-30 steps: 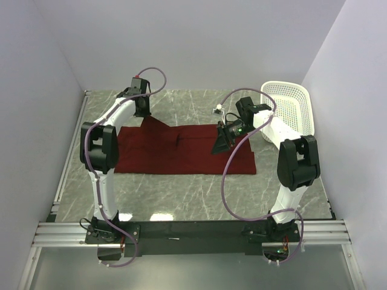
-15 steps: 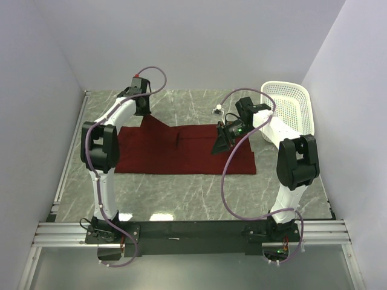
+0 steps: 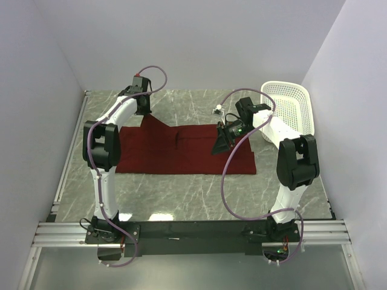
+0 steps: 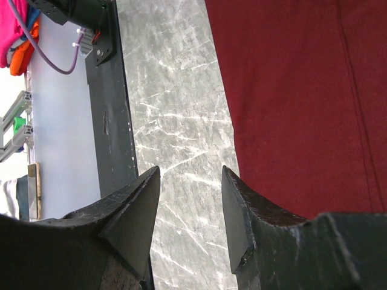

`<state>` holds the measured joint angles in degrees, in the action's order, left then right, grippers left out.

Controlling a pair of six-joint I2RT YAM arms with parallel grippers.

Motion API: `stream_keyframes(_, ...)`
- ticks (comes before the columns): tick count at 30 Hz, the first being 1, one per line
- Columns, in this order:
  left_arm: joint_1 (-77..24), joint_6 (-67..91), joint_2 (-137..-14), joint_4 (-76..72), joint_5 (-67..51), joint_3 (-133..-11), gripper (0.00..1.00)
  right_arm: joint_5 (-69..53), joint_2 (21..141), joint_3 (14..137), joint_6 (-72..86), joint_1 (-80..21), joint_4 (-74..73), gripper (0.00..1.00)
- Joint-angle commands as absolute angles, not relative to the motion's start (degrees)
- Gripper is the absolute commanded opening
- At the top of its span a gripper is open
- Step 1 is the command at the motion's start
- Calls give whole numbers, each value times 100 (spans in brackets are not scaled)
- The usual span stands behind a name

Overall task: Fold and stack the t-shirts
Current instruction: Fold the tshirt

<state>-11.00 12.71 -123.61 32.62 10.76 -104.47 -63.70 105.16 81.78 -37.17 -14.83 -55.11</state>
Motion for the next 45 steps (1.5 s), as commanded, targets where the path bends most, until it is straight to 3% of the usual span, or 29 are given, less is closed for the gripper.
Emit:
stream_keyframes(1,-1081,1169,-12340,3252,1222,-10775,1,-6521,10512,8420,-3797,-1433,-5572,52)
stream_keyframes(4,-1072,1160,-12445,3383,1248,-10942,5,-6521,10512,8420,-3806,-1424,-5572,52)
stream_keyframes(5,-1072,1169,-12463,3401,1335,-10986,11,-6513,10512,8429,-3814,-1424,-5581,52)
stream_keyframes(6,-1072,1230,-12463,3427,1379,-11039,29,-6513,10520,8420,-3814,-1424,-5581,52)
stream_keyframes(9,-1072,1283,-12340,3393,1459,-11030,50,-6504,10512,8420,-3814,-1424,-5572,52)
stream_keyframes(12,-1072,1362,-12068,3226,1293,-10899,58,-6521,10512,8411,-3814,-1424,-5563,52)
stream_keyframes(21,-1598,1091,-11549,3321,-966,-10644,52,-6521,10547,8420,-3823,-1424,-5581,52)
stream_keyframes(27,-2285,1291,-11733,3481,-371,-10232,46,-6513,10512,8394,-3823,-1415,-5581,52)
stream_keyframes(35,-2698,1441,-11979,3463,1184,-10125,48,-6530,10573,8429,-3876,-1415,-5651,52)
stream_keyframes(45,-2856,1397,-12472,3481,1240,-10336,43,-6530,10564,8429,-3885,-1397,-5678,52)
